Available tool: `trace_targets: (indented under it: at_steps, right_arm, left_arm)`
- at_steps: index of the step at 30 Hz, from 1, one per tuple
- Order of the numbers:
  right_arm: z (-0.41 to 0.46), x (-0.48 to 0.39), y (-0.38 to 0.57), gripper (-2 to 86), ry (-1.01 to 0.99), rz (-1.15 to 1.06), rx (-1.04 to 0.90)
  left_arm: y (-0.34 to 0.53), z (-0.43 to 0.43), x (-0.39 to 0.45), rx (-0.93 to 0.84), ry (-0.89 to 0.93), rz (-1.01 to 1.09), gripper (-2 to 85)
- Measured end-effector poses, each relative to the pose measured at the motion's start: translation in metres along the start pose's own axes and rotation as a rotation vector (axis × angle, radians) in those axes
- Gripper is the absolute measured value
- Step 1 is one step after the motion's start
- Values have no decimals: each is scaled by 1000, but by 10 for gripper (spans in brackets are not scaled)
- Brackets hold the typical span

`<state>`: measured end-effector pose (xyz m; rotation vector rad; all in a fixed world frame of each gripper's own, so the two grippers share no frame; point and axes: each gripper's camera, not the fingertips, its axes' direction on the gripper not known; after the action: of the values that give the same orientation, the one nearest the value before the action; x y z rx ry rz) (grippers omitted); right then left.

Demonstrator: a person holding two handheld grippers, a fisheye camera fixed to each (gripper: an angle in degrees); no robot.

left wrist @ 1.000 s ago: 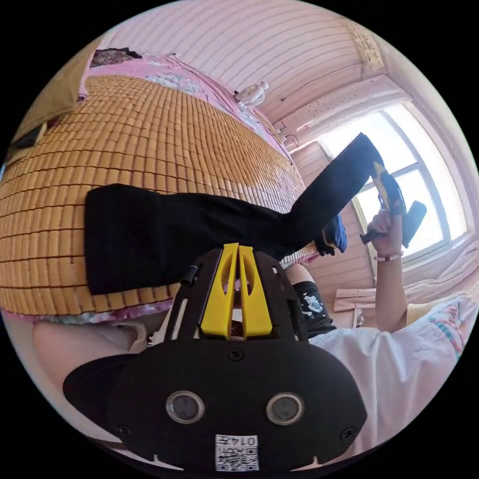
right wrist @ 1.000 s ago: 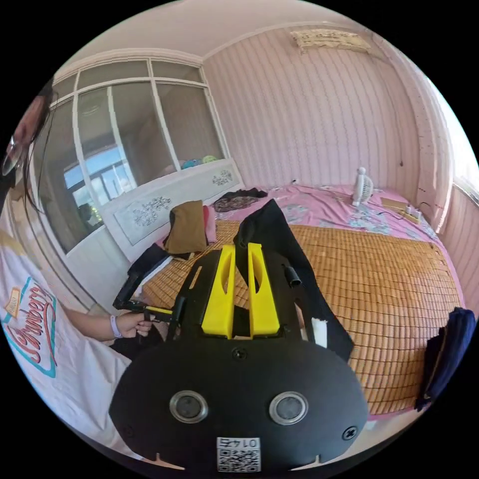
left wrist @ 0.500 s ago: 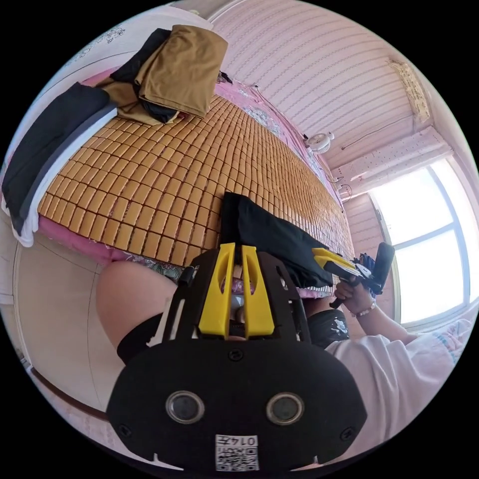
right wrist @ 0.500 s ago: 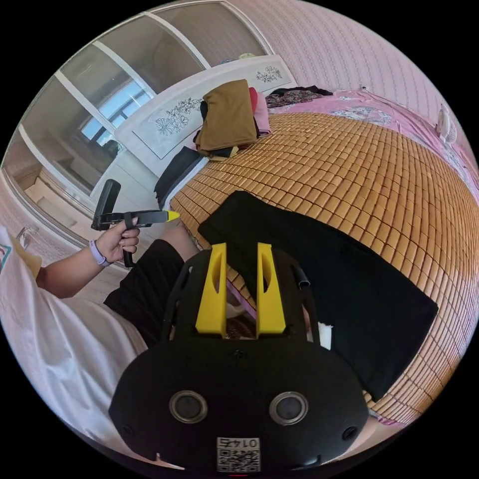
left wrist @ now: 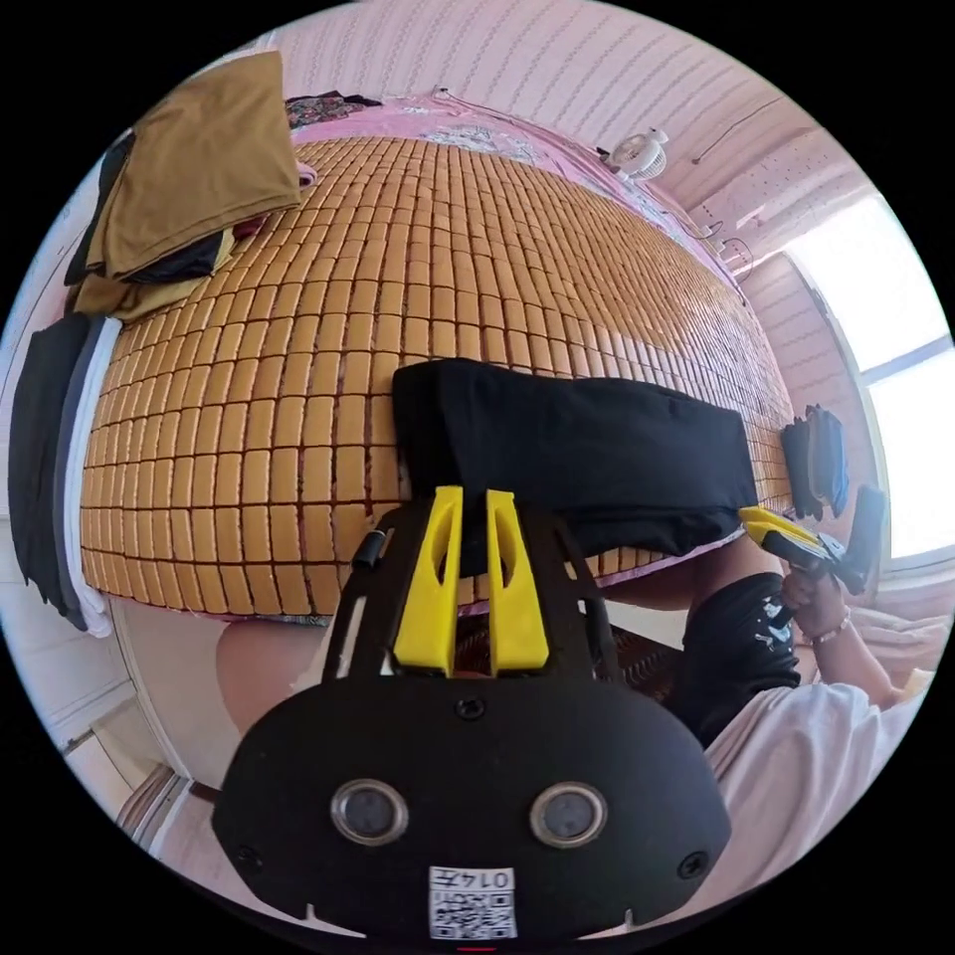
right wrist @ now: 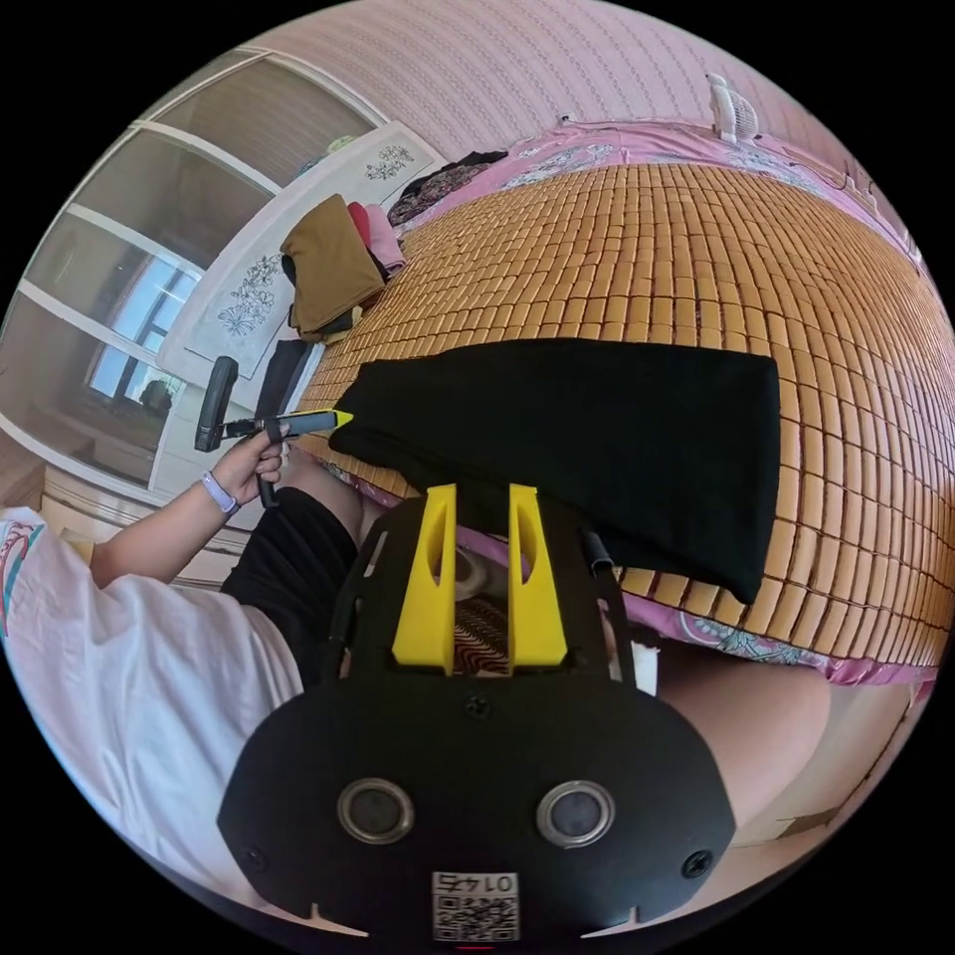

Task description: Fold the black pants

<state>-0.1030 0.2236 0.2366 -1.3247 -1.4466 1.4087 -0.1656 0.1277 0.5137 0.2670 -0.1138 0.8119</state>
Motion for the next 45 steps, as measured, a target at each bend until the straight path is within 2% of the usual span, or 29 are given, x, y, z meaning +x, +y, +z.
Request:
trace_targets:
  at_steps: [4, 6, 10, 14, 17, 19, 22, 23, 25, 27, 30, 33, 38, 40, 45]
  right_arm:
    - [-1, 8, -7, 78, -17, 16, 2]
    - [-4, 10, -12, 78, -16, 12, 5]
    - [-13, 18, -23, 76, -15, 8, 31]
    - [-14, 28, -32, 76, -27, 31, 31]
    - [-12, 35, -36, 79, 5, 46, 36]
    - [-12, 40, -38, 80, 19, 57, 24]
    - [-15, 46, -41, 80, 63, 56, 25]
    - [-16, 49, -43, 80, 80, 54, 23]
    - [-18, 53, -46, 80, 110, 46, 21]
    - [-20, 55, -50, 81, 151, 36, 29]
    - [-24, 58, -61, 82, 183, 8, 46]
    - [-28, 64, -74, 82, 161, -1, 39]
    - [-27, 79, -102, 81, 69, -31, 25]
    - [-25, 82, -116, 82, 7, -34, 16]
    - [-27, 85, -150, 99, -210, -46, 40]
  left_arm:
    - [6, -22, 39, 64, -69, 78, 38]
    - [15, -44, 61, 150, -56, 113, 37]
    - [28, -57, 74, 197, -23, 107, 36]
    - [45, -31, 69, 144, -53, 18, 38]
    - [52, 16, 59, -36, -36, -49, 43]
    - [58, 19, 65, 1, 3, -33, 44]
    - [60, 11, 102, -31, -74, 115, 48]
    - [63, 1, 127, -15, -154, 236, 49]
    - [74, -16, 183, 24, -381, 509, 53]
    - [104, -23, 262, 120, -784, 906, 55]
    - [138, -27, 326, 297, -1003, 1191, 53]
    - [150, -29, 360, 321, -1039, 1292, 45]
    - [161, -10, 360, 179, -930, 1238, 18]
    - [175, 5, 364, 154, -968, 1250, 12]
    - [223, 44, 404, 174, -1155, 1480, 4]
